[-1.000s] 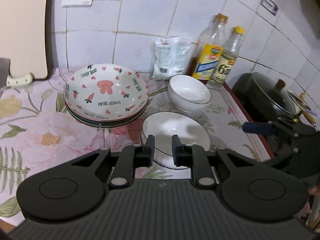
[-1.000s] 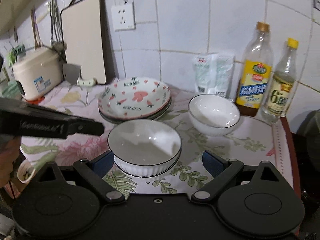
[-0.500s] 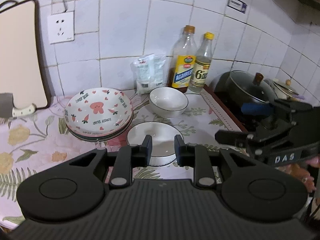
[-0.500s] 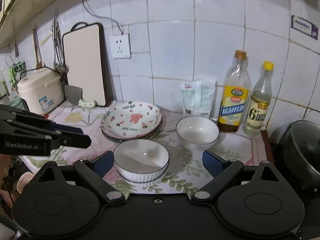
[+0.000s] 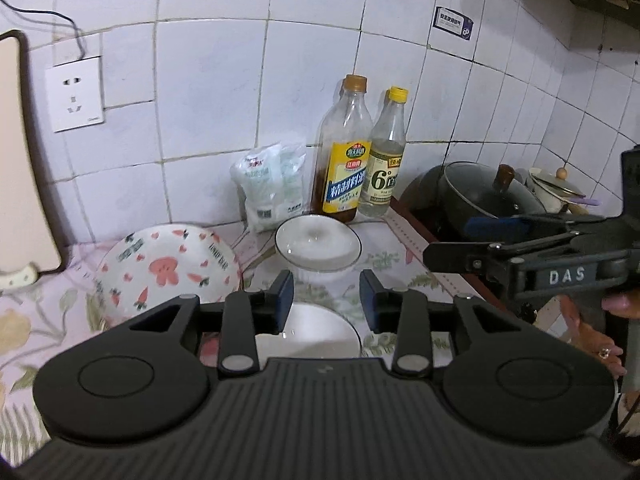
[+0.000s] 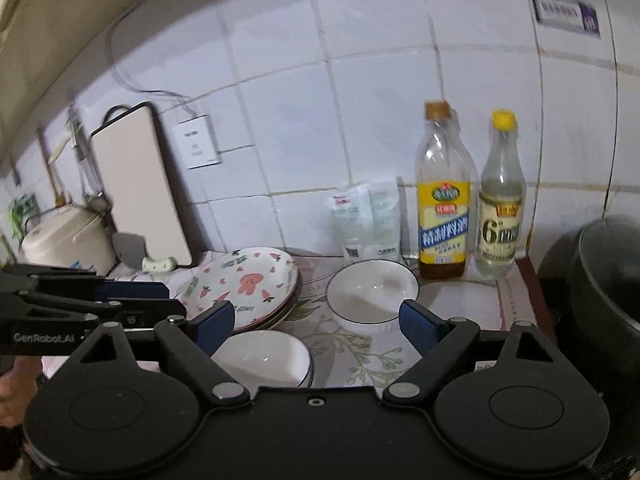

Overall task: Organize plates and bowls
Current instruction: 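Move the left gripper toward another white bowl by the bottles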

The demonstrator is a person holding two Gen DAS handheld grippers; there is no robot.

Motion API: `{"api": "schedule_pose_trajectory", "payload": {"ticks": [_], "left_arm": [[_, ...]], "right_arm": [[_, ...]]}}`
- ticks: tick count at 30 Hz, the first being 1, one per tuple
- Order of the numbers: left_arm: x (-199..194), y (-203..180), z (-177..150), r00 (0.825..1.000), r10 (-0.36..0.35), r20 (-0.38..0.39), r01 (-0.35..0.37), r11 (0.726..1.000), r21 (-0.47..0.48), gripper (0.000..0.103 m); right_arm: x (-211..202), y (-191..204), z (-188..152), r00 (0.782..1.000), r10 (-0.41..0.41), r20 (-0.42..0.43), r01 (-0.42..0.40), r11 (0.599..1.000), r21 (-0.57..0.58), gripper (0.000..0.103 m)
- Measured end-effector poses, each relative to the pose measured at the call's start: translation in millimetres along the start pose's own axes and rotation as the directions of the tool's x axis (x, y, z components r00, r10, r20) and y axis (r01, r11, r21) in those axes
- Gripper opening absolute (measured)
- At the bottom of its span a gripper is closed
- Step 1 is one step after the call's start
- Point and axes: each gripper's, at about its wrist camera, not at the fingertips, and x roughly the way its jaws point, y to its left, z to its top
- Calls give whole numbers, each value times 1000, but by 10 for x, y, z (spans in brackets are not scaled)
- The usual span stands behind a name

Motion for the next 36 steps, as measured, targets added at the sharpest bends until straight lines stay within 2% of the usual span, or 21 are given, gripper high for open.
{"api": "schedule_pose_trajectory", "payload": {"ticks": [4, 8, 15, 17, 19, 22, 24, 26, 29, 31, 36], "left_arm": [[362, 144, 85, 999, -31, -23, 30, 999, -11, 35], [835, 280, 167, 994, -52, -96, 47, 998, -49, 36], [1609, 391, 214, 977, -5, -212, -5, 999, -45, 39], [1745, 442, 225, 978, 10, -207, -25, 997, -70, 39], [1902, 457, 248, 970, 35, -239, -53, 996, -70, 37], [2066, 452, 252, 960, 57, -275, -73, 996, -48, 36], [2140, 435, 247, 957, 63, -283, -76, 997, -34, 35], [2210, 428, 232, 949, 66, -309, -78, 997, -27, 25], [2258, 409, 214, 945, 55, -324, -68, 997, -28, 18], [2278, 399, 214, 945, 63, -320, -75, 997, -26, 17], [2288, 423, 194, 949, 57, -309, -73, 997, -39, 17]], "right_arm": [[328, -330, 11, 998, 28, -48, -21, 989, 143, 87], [659, -609, -47, 995, 40, -94, -17, 973, 231, 86], [1176, -972, -154, 988, 22, -153, 27, 948, 316, 79], [1303, -1035, -155, 987, 20, -160, 33, 946, 323, 76], [1425, -1065, -153, 986, -9, -169, 63, 944, 322, 69], [1569, -1123, -162, 983, -26, -184, 87, 940, 329, 56], [1633, -1174, -174, 982, -20, -189, 85, 935, 344, 52], [1698, -1204, -188, 980, -18, -198, 89, 930, 356, 46], [1786, -1233, -211, 976, -26, -218, 104, 929, 356, 31], [1818, -1254, -216, 975, -13, -221, 96, 925, 369, 26], [1864, -1250, -203, 975, -25, -219, 107, 923, 371, 25]]}}
